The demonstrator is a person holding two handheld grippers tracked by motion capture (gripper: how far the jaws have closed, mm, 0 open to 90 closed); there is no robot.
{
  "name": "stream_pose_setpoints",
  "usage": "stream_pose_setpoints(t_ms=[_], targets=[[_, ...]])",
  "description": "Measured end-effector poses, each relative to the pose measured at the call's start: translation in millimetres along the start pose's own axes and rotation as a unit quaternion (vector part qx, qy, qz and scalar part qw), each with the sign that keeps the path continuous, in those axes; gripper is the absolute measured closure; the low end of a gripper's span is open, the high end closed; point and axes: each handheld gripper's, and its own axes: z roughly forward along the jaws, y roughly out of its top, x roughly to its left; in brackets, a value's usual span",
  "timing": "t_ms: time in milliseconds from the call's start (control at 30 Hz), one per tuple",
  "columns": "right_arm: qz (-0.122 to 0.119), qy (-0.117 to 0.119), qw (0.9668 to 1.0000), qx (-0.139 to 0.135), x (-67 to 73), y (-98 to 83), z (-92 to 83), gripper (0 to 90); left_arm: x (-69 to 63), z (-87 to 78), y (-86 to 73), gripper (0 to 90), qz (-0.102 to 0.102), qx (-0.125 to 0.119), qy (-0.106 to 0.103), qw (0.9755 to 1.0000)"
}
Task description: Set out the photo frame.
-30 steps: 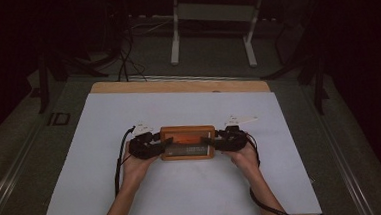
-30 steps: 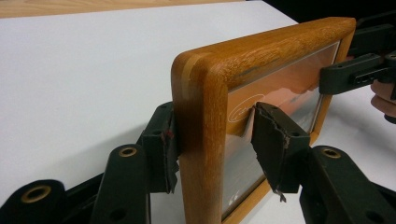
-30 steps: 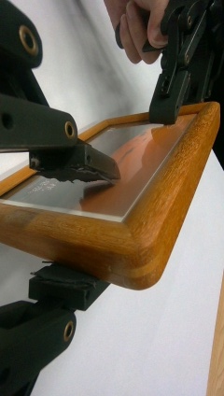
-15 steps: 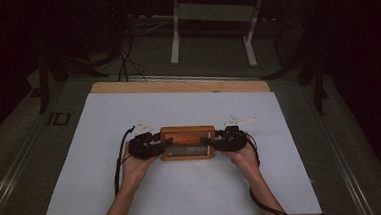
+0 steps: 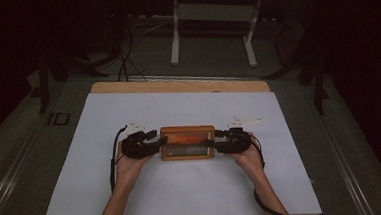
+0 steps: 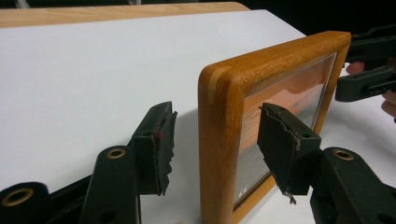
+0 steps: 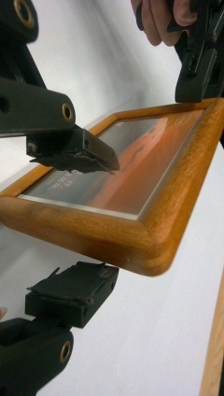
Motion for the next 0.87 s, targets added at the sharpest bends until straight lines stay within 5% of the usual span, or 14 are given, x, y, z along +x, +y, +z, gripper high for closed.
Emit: stream_pose_setpoints(t_ms=[533, 867], targets=[[-0.014, -0.023, 0.9996, 0.010, 2.6, 0.1, -19.6, 40.7, 15.6, -23.0, -0.1, 46.0, -0.008, 0.002, 0.041, 0.9991], [-0.003, -0.046, 0.9984, 0.032, -7.2, -9.8, -31.3, 40.5, 26.5, -19.6, -13.7, 46.0, -0.001, 0.054, 0.085, 0.9949]])
